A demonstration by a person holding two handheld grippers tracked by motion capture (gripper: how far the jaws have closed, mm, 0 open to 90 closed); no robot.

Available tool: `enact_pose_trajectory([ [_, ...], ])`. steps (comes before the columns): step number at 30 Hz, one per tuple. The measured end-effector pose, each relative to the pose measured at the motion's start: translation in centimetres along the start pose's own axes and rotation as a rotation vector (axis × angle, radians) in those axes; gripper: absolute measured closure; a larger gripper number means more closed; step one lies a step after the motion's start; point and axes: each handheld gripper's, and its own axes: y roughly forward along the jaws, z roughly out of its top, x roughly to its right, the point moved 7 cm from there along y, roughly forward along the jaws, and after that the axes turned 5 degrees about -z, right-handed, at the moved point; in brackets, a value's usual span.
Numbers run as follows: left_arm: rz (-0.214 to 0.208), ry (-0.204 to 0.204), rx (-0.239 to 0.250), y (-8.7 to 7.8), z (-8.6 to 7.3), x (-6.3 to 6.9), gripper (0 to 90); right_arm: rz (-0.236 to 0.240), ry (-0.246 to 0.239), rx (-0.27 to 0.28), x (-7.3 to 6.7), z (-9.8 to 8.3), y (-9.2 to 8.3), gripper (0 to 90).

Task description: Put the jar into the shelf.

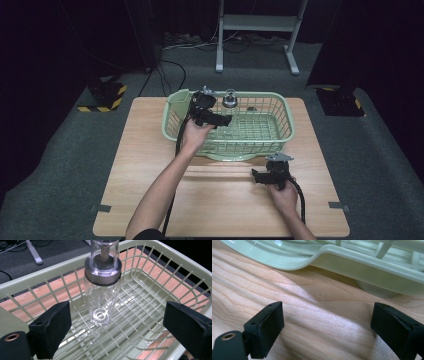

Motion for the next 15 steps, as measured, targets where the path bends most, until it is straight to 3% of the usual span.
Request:
enact_pose_trajectory([
  [9, 0.020, 0.036, 0.030, -1.6, -0.9, 0.9, 8.4, 0.000, -0.002, 0.000, 0.0, 0.0, 0.0, 11.1],
  [15, 0.016, 0.036, 0.056, -2.9, -1.4, 1.3, 8.5, 0.000, -0.001, -0.001, 0.0, 0.0, 0.0, 11.0],
])
